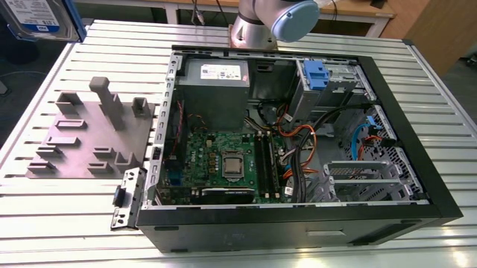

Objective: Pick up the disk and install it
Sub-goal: 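Pick up the disk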

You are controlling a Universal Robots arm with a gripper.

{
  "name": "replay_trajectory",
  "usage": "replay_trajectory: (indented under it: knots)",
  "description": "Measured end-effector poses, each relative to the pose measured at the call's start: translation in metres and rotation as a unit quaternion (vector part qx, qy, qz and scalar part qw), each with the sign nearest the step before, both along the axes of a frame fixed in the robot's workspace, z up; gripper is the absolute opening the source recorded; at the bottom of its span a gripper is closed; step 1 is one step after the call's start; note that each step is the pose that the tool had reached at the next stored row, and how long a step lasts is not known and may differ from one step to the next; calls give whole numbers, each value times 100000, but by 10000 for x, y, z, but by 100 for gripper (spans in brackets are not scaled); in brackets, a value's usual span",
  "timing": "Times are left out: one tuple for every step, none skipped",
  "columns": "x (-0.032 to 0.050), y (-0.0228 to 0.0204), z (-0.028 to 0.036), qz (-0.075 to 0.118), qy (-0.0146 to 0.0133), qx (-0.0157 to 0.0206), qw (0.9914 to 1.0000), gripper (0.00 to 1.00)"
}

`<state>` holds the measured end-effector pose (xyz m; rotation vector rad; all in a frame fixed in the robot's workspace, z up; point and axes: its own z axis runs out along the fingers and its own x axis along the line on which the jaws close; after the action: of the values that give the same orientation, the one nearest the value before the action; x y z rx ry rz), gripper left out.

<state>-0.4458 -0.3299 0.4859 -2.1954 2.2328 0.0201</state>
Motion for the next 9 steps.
replay_trajectory:
  knots:
    - [4,0,0,3,-2,0,100000,36]
    - [8,-1,1,7,4,-3,100000,36]
    - [13,-1,0,8,2,-2,100000,36]
    - [19,-1,0,9,-2,0,100000,36]
    - [26,-1,0,8,2,0,100000,36]
    - [36,-1,0,12,3,-1,100000,36]
    - [43,-1,1,9,5,-3,100000,36]
    - [48,-1,0,7,1,-1,100000,36]
    - [53,-1,0,4,1,-2,100000,36]
